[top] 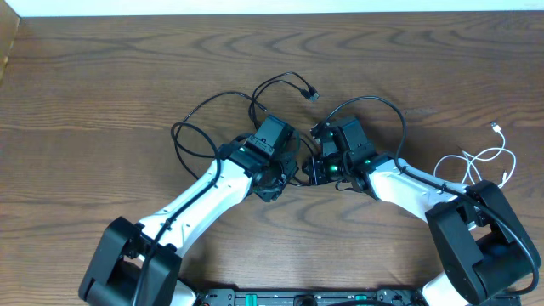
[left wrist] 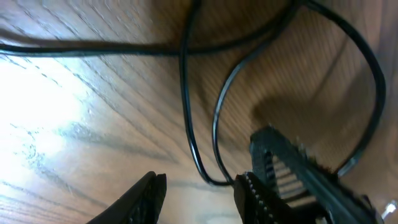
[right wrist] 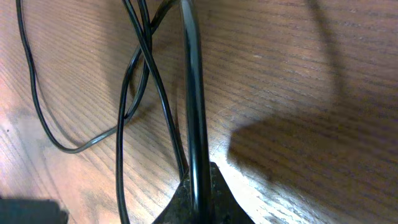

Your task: Untangle cables

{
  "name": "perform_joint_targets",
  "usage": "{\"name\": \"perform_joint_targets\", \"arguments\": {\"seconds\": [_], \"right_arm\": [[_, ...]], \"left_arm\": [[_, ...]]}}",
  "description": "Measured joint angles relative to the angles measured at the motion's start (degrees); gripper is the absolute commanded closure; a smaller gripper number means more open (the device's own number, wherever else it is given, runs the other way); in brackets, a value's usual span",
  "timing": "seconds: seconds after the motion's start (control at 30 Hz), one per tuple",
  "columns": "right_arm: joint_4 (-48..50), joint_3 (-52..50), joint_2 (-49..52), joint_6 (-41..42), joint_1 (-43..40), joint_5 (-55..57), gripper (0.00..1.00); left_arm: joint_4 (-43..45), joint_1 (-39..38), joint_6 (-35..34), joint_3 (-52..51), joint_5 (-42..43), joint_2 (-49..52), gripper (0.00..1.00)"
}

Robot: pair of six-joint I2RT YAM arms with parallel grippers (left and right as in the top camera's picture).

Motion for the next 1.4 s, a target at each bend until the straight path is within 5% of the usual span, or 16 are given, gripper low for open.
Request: {"name": "perform_joint_targets", "arguments": {"seconds": [0.8,1.0,1.4], "right_arm": [[0.02,0.0,0.0,0.0,0.0,0.0,0.99],[0.02,0.0,0.0,-0.02,0.0,0.02,0.99],[0.13,0.0,0.0,-0.02,0.0,0.11,0.99]], "left_arm": [[4.68,-0.76,-1.18,0.0,-0.17,8.0,0.59],[4.9,-0.74,-0.76,-0.02,-0.11,9.09,0.88],[8.5,8.52,17.88,-0.13,10.12,9.07,0.92]]}}
